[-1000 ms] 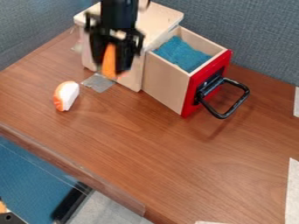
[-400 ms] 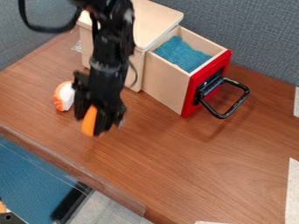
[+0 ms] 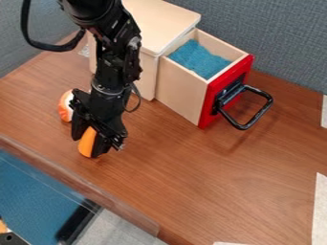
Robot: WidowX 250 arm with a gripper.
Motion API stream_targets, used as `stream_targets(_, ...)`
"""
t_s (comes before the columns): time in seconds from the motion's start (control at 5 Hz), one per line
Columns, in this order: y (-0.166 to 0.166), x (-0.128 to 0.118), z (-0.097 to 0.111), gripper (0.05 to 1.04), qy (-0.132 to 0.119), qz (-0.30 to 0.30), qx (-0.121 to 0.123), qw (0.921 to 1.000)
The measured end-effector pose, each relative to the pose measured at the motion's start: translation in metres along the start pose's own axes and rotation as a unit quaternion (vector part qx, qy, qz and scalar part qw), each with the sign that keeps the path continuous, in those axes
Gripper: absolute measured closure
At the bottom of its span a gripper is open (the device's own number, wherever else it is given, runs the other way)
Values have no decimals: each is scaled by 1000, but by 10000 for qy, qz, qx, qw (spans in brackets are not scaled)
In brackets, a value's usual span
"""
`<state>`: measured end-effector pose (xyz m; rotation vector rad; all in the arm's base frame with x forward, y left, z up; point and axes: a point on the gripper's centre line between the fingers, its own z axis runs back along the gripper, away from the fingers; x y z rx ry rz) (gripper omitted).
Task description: Move the yellow object to the middle bottom of the table
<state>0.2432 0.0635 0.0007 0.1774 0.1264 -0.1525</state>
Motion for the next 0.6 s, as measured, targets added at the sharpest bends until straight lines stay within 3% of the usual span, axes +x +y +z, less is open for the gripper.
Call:
stream_targets(0.2, -6, -7, -1, 115, 61, 66, -176, 9998)
stream_targets(0.6, 14, -23, 39, 83, -428, 253, -594, 9970)
